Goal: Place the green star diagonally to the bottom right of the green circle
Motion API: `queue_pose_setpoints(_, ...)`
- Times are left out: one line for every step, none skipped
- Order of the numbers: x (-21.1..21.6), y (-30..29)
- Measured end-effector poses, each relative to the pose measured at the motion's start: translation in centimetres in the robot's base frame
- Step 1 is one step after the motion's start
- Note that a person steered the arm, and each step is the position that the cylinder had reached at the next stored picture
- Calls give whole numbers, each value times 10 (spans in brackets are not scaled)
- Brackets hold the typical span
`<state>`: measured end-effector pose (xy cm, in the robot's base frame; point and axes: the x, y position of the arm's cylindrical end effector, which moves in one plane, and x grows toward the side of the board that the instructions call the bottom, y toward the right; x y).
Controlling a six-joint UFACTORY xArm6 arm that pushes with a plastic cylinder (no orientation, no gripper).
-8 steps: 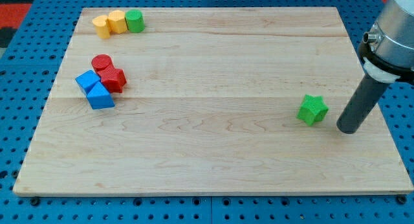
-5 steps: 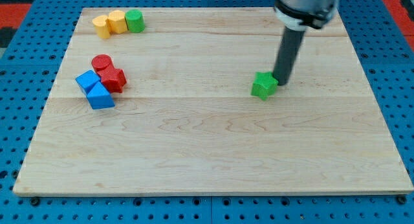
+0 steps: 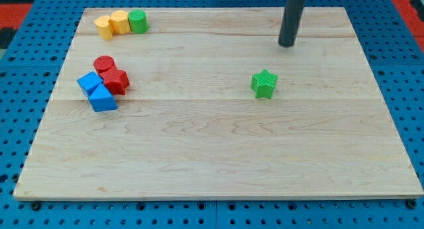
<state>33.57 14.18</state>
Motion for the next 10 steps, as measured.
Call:
queue_pose_setpoints(83, -4)
queue_pose_setpoints(86, -4)
queue_pose_setpoints(77, -15)
queue_pose_setpoints(74, -39)
queue_pose_setpoints(79, -65)
queue_pose_setpoints(81, -77)
queue_pose_setpoints(111, -62)
queue_pose_setpoints(143, -69)
queue_pose_setpoints(158, -87)
queue_pose_setpoints(136, -113)
